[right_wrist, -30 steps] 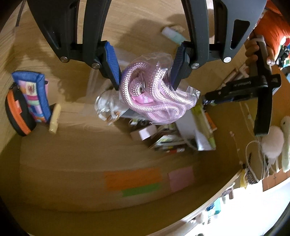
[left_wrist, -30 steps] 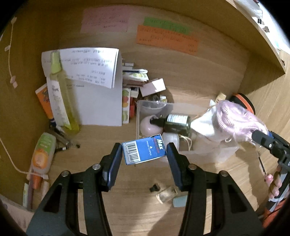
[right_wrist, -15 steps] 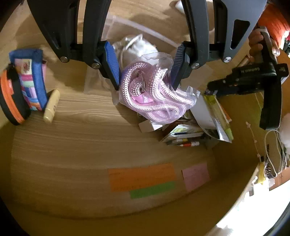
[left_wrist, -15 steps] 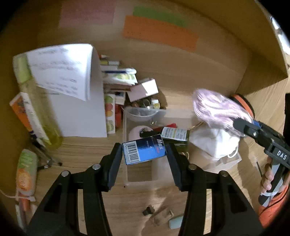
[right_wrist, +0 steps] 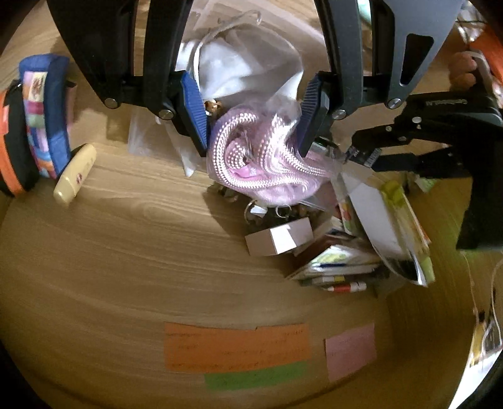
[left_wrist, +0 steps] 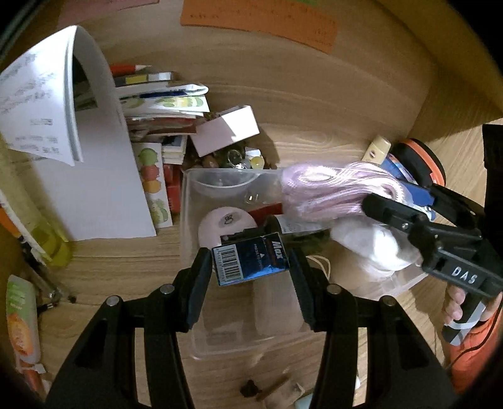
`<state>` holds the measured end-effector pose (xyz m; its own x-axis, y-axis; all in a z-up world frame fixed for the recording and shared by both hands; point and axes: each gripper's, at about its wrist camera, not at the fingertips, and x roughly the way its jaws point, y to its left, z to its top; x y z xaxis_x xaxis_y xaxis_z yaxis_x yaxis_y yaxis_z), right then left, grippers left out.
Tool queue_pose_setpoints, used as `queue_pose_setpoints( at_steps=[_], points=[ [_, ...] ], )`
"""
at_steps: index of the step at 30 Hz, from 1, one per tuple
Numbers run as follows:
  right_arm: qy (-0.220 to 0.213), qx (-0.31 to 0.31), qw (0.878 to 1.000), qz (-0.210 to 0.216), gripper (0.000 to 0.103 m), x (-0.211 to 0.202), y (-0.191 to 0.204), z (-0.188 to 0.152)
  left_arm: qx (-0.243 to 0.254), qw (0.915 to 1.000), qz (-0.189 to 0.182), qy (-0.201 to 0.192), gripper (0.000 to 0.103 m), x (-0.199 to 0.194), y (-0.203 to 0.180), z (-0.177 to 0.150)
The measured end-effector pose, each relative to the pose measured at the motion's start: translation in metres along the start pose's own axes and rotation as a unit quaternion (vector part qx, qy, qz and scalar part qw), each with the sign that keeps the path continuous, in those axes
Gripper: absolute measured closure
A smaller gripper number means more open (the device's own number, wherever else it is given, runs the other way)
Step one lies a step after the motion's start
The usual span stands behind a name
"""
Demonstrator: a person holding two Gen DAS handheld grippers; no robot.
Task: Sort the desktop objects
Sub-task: 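Open left gripper to drop box while right releases rope bag into bin, then move both grippers back toward the shell and teal tube on the desk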
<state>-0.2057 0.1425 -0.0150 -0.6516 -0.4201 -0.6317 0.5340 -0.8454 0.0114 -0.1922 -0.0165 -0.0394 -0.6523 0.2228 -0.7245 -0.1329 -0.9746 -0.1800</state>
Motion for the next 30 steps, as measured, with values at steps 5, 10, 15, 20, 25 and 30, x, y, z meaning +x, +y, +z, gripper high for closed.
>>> queue_pose_setpoints(
  at_steps=[5, 10, 15, 20, 25, 30],
  points=[
    [0.001, -0.035, 0.999, -0.025, 0.05, 0.001, 0.01, -0.001, 0.009, 0.9998, -0.003, 0.017, 0.053, 0.001, -0.004, -0.002],
    [0.0, -0.056, 0.998, -0.037, 0.045, -0.007, 0.018, -0.005, 0.005, 0.9998, -0.014, 0.016, 0.049, -0.008, -0.005, -0.003],
    [-0.011, -0.065, 0.997, -0.051, 0.031, -0.025, 0.024, -0.011, -0.001, 0.9998, -0.017, 0.011, 0.048, -0.022, -0.005, -0.006],
    [-0.025, -0.071, 0.994, -0.085, 0.017, -0.045, 0.031, -0.018, 0.002, 1.0, -0.002, -0.01, 0.037, -0.043, -0.006, -0.013],
    [-0.028, -0.064, 0.993, -0.095, 0.008, -0.06, 0.038, -0.026, -0.003, 0.9993, 0.023, -0.029, 0.016, -0.071, -0.003, -0.026],
    [-0.038, -0.057, 0.994, -0.083, 0.006, -0.078, 0.052, -0.036, -0.02, 0.9986, 0.033, -0.037, 0.009, -0.093, 0.007, -0.036]
  ],
)
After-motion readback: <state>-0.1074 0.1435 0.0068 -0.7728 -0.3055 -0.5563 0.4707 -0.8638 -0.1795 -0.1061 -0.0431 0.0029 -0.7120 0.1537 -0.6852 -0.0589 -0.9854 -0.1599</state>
